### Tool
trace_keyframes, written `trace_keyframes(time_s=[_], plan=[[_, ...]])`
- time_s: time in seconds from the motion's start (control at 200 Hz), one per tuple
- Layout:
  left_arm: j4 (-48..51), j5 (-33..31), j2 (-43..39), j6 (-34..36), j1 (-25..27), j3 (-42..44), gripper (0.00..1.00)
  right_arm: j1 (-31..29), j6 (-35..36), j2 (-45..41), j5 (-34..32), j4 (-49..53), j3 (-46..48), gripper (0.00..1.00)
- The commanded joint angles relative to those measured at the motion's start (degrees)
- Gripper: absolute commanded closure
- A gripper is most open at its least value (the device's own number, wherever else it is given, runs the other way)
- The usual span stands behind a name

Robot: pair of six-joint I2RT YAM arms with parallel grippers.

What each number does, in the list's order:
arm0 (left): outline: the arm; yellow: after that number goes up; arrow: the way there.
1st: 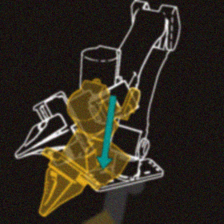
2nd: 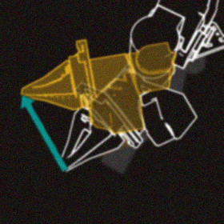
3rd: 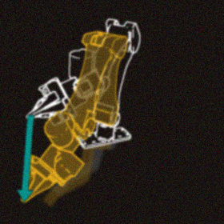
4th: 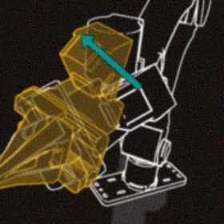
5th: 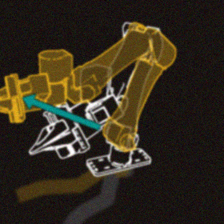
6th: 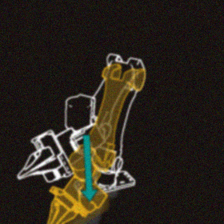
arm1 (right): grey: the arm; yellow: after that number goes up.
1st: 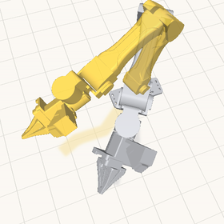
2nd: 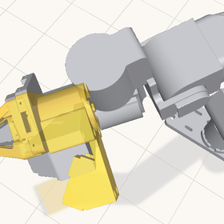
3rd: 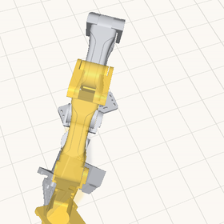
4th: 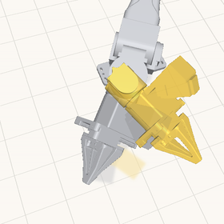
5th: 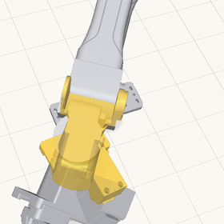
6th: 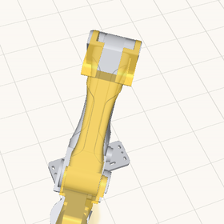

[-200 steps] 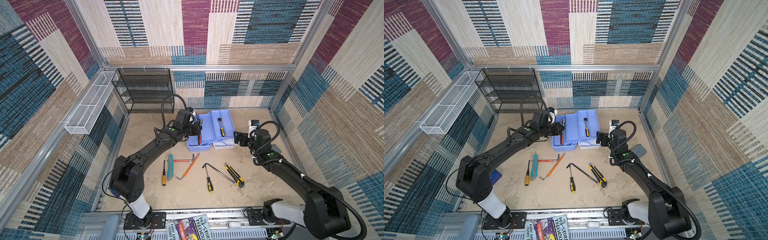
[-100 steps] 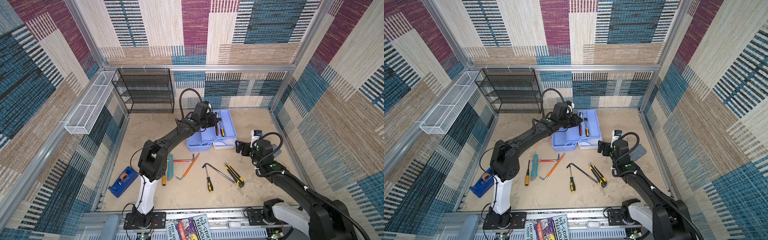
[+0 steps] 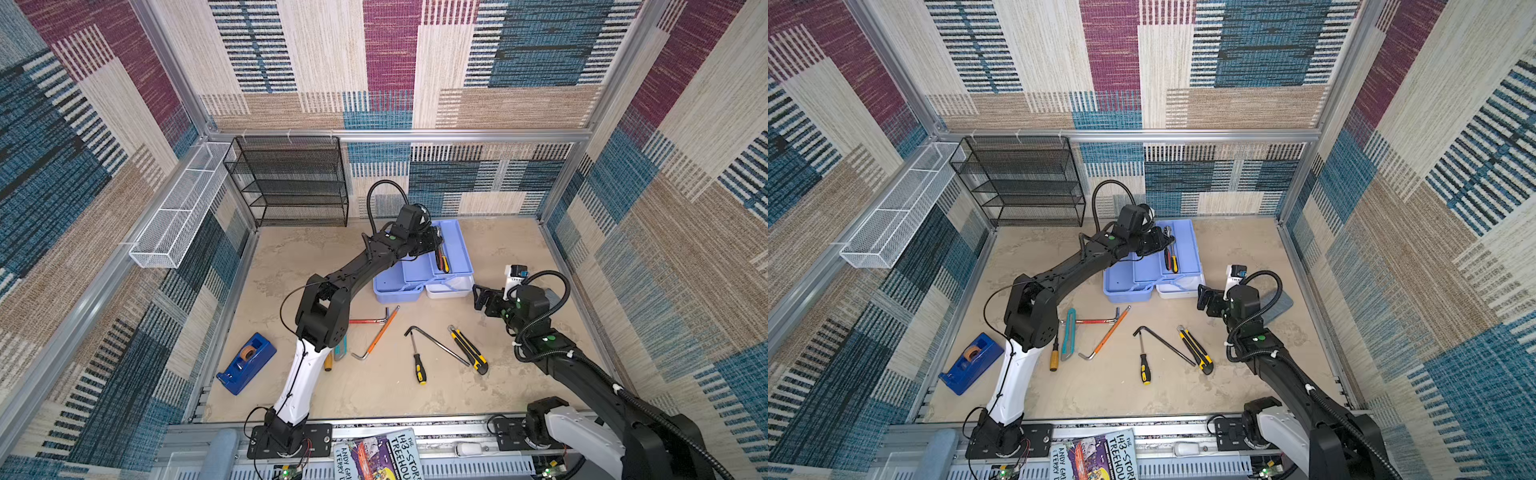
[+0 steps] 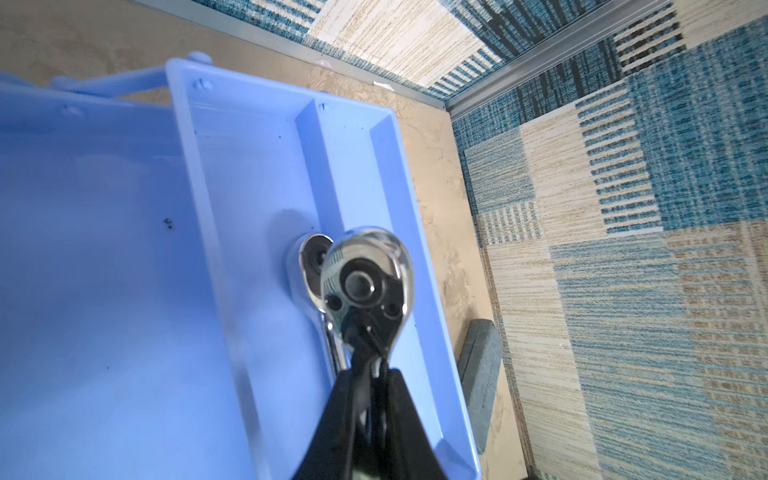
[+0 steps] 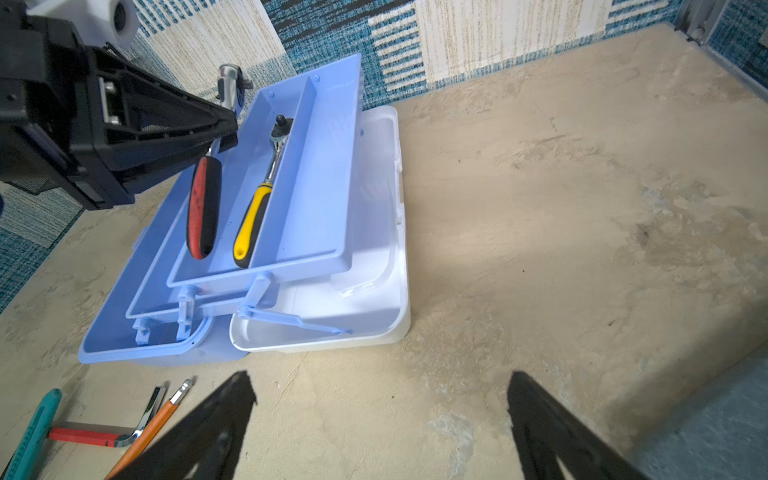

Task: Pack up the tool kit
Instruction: 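Lower the red-handled ratchet into the top tray and open the left gripper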

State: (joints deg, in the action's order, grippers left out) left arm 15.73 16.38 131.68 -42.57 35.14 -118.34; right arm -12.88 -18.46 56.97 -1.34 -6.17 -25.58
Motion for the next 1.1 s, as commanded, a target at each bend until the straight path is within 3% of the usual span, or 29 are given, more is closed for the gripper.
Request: trace_keyframes(time_s=[0.0, 0.205, 0.406, 0.546, 0.686, 0.902, 1.092], plan=[[2.18, -2.77, 0.21, 2.32, 0.05, -0.98, 1.0, 0.0, -0.97, -0.07, -2.15, 1.12, -0.99, 0.04], [3.38, -4.03, 0.16, 3.63, 0.2, -0.91, 0.63, -0.05, -1.37, -0.4, -2.55, 4.33, -1.9, 0.1], [3.47, -1.97, -0.4, 4.76, 0.41, -0.93, 0.45, -0.08, -2.07, 1.53, -0.09, 7.53, -3.01, 0.19], [3.79, -1.97, -2.5, 7.3, 0.96, -0.65, 0.27, -0.46, -2.73, 0.44, 1.33, 8.8, -2.73, 0.22], [4.91, -2.9, -5.94, 10.46, 1.42, 1.03, 0.13, -3.53, -3.26, -0.19, 1.08, 11.7, -3.84, 0.25], [3.12, -7.03, -15.2, 14.65, 1.87, 11.81, 0.0, -15.38, -8.37, 1.58, -3.65, 15.0, -6.63, 0.27], [-2.55, -13.78, -26.47, 16.49, 1.87, 28.79, 0.01, -26.12, -15.66, 5.59, -9.42, 16.34, -8.74, 0.32]])
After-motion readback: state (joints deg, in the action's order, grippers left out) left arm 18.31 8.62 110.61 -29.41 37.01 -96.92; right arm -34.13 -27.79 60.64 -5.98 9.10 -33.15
